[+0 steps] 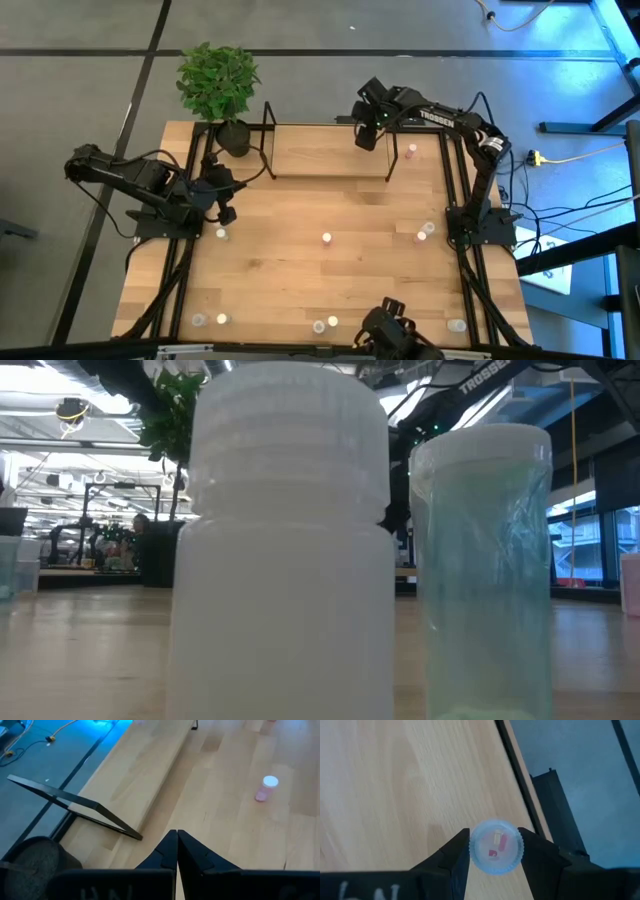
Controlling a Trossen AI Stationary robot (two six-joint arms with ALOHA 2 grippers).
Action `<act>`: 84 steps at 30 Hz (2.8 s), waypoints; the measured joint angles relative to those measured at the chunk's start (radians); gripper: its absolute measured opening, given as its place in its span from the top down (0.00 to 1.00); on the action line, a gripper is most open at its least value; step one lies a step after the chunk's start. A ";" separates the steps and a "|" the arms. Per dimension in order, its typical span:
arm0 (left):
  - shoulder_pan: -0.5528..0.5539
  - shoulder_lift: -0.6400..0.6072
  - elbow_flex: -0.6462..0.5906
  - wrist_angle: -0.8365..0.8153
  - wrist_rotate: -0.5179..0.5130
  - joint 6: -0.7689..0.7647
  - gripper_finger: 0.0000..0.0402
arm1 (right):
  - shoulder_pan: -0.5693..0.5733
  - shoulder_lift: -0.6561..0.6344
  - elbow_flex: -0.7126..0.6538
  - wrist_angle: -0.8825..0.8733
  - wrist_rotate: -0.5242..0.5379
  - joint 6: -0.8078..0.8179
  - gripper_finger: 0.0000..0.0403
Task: Pick and place medicine bottles onto shelf by color
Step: Put the top right transparent medicine bottle on the shelf, then put the bottom left pink medicine bottle on the shelf
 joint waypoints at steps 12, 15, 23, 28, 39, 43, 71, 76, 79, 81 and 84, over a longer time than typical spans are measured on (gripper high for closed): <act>0.000 0.000 0.000 0.000 0.000 0.000 1.00 | -0.002 0.028 0.000 0.010 0.000 -0.003 0.61; 0.000 0.000 0.000 0.000 0.000 0.000 1.00 | -0.005 0.031 0.000 0.014 0.001 -0.001 0.61; 0.000 0.000 0.000 0.000 0.000 0.000 1.00 | -0.005 0.056 0.004 0.026 0.000 0.003 0.61; 0.000 0.000 0.000 0.000 0.000 0.000 1.00 | -0.005 0.057 0.004 0.029 0.001 0.003 0.61; 0.000 0.000 0.000 0.000 0.000 -0.003 1.00 | -0.005 0.058 0.003 0.029 0.001 0.014 0.59; 0.000 0.000 0.000 0.000 0.000 -0.004 1.00 | -0.006 0.066 -0.002 0.016 0.006 0.029 0.54; 0.000 0.000 0.000 0.000 0.000 -0.005 1.00 | -0.005 0.063 0.000 -0.041 0.044 0.060 0.42; 0.000 0.000 0.000 0.000 0.000 -0.007 1.00 | -0.005 0.061 0.001 -0.041 0.045 0.059 0.42; 0.000 0.000 0.000 0.000 0.000 -0.007 1.00 | -0.005 0.061 0.021 -0.049 0.045 0.065 0.42; 0.000 0.000 0.000 0.000 0.000 -0.007 1.00 | -0.005 0.061 0.046 -0.054 0.046 0.070 0.42; 0.000 0.000 0.000 0.000 0.000 -0.007 1.00 | -0.006 0.060 0.095 -0.085 0.047 0.070 0.42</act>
